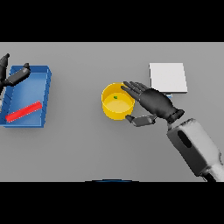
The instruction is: Pick up the red beaker and tilt it to pour out 1 green nut into yellow bowl. Pick up the yellow bowl and place it on the metallic measuring scale.
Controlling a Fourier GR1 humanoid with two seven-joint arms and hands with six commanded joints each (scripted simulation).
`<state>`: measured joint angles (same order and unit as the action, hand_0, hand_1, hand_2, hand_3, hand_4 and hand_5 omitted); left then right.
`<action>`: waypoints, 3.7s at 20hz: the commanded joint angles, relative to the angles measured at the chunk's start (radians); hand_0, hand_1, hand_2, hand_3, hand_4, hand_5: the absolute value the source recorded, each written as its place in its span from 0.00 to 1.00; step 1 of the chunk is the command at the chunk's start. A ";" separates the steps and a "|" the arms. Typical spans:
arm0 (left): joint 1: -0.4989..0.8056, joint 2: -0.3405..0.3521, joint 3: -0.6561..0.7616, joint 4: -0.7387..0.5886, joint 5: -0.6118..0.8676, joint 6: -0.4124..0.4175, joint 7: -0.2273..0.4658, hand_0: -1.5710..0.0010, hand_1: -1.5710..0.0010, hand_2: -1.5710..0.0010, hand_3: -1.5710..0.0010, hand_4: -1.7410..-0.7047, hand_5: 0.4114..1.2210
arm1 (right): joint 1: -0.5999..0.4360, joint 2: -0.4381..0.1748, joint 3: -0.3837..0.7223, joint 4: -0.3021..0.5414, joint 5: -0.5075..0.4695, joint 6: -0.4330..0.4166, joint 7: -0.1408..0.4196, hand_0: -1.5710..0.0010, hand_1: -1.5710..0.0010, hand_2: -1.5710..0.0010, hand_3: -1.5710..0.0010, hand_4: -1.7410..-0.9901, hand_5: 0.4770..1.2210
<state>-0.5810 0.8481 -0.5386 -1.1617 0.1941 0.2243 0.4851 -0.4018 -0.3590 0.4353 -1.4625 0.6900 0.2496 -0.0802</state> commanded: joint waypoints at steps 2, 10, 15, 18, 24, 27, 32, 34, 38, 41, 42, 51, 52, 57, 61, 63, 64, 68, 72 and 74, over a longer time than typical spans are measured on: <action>0.001 0.004 -0.005 -0.008 -0.004 0.000 0.008 1.00 1.00 1.00 1.00 0.91 0.38 | -0.038 0.000 0.019 0.034 0.007 0.029 -0.015 1.00 1.00 1.00 1.00 0.62 0.24; -0.012 -0.005 -0.005 0.018 -0.007 -0.005 0.009 1.00 1.00 1.00 1.00 0.91 0.38 | -0.185 0.023 0.111 0.218 0.051 0.114 -0.094 1.00 1.00 1.00 1.00 0.66 0.28; -0.012 0.003 -0.004 0.021 -0.007 -0.017 -0.010 1.00 1.00 1.00 1.00 0.91 0.40 | -0.227 0.041 0.149 0.275 0.064 0.164 -0.106 1.00 1.00 1.00 1.00 0.63 0.27; 0.007 0.009 -0.001 -0.006 0.001 -0.008 -0.014 1.00 1.00 1.00 1.00 0.91 0.40 | -0.244 0.052 0.171 0.316 0.082 0.179 -0.096 1.00 1.00 1.00 1.00 0.59 0.26; -0.006 0.016 -0.001 0.012 -0.004 -0.021 -0.009 1.00 1.00 1.00 1.00 0.91 0.39 | -0.283 0.063 0.205 0.361 0.107 0.213 -0.086 1.00 1.00 1.00 1.00 0.58 0.32; -0.007 0.014 -0.001 0.008 -0.005 -0.018 -0.010 1.00 1.00 1.00 1.00 0.92 0.39 | -0.298 0.074 0.212 0.380 0.119 0.215 -0.059 0.99 0.97 0.96 0.94 0.54 0.41; -0.003 0.013 0.002 0.006 -0.005 -0.007 -0.013 1.00 1.00 1.00 1.00 0.91 0.39 | -0.288 0.058 0.232 0.358 0.116 0.258 -0.077 0.43 0.46 0.48 0.62 0.28 0.78; -0.002 0.024 0.006 -0.006 -0.003 -0.006 -0.011 1.00 1.00 1.00 1.00 0.91 0.39 | -0.298 0.061 0.237 0.361 0.107 0.294 -0.066 0.28 0.30 0.31 0.45 0.18 0.86; -0.006 0.018 0.006 0.005 0.002 -0.016 -0.017 1.00 1.00 1.00 1.00 0.91 0.39 | -0.299 0.042 0.231 0.342 0.086 0.322 -0.077 0.11 0.12 0.16 0.27 0.08 0.94; 0.003 0.032 0.011 -0.026 0.008 -0.005 -0.002 1.00 1.00 1.00 1.00 0.90 0.39 | -0.294 0.046 0.230 0.330 0.083 0.314 -0.051 0.06 0.06 0.09 0.25 0.04 0.97; -0.004 0.032 0.011 -0.023 0.005 -0.004 0.007 1.00 1.00 1.00 1.00 0.90 0.39 | -0.292 0.033 0.228 0.323 0.080 0.310 -0.063 0.05 0.05 0.07 0.25 0.03 0.98; 0.004 0.031 0.002 -0.031 0.001 -0.004 0.004 1.00 1.00 1.00 1.00 0.91 0.38 | -0.351 -0.063 0.145 0.155 0.009 0.415 0.023 0.01 0.01 0.02 0.15 0.02 1.00; 0.002 0.034 0.003 -0.029 0.000 -0.006 0.003 1.00 1.00 1.00 1.00 0.91 0.38 | -0.354 -0.077 0.132 0.135 0.000 0.424 0.033 0.00 0.01 0.02 0.17 0.02 1.00; -0.001 0.039 0.008 -0.028 0.001 -0.011 -0.001 1.00 1.00 1.00 1.00 0.91 0.38 | -0.315 -0.144 0.100 0.048 -0.023 0.452 0.051 0.00 0.00 0.01 0.21 0.03 1.00; -0.002 0.045 0.014 -0.036 0.004 -0.011 -0.009 1.00 1.00 1.00 1.00 0.90 0.41 | -0.354 -0.201 0.070 0.076 -0.005 0.410 0.019 0.00 0.00 0.00 0.16 0.03 1.00; 0.010 0.056 0.008 -0.057 0.003 -0.010 0.009 1.00 1.00 1.00 1.00 0.91 0.40 | -0.363 -0.212 0.051 0.114 0.001 0.382 0.024 0.00 0.00 0.00 0.19 0.03 1.00; 0.011 0.054 0.002 -0.070 -0.004 0.001 0.025 1.00 1.00 1.00 1.00 0.91 0.40 | -0.369 -0.230 0.039 0.140 0.000 0.365 0.012 0.00 0.00 0.00 0.20 0.03 1.00; 0.013 0.061 0.001 -0.099 0.002 0.006 0.065 1.00 1.00 1.00 1.00 0.89 0.42 | -0.386 -0.242 0.005 0.265 -0.016 0.314 0.015 0.00 0.00 0.00 0.23 0.03 1.00; 0.008 0.059 -0.002 -0.101 -0.003 0.013 0.098 1.00 1.00 1.00 1.00 0.88 0.45 | -0.411 -0.256 0.002 0.396 -0.003 0.251 -0.030 0.00 0.00 0.00 0.25 0.03 1.00; 0.010 0.059 0.000 -0.087 -0.006 0.016 0.093 1.00 1.00 1.00 1.00 0.89 0.45 | -0.421 -0.239 0.003 0.469 0.010 0.211 -0.024 0.00 0.00 0.00 0.25 0.03 1.00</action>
<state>-0.5713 0.9064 -0.5386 -1.2492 0.1881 0.2403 0.5786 -0.8218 -0.5972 0.4390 -0.9933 0.6993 0.4610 -0.1026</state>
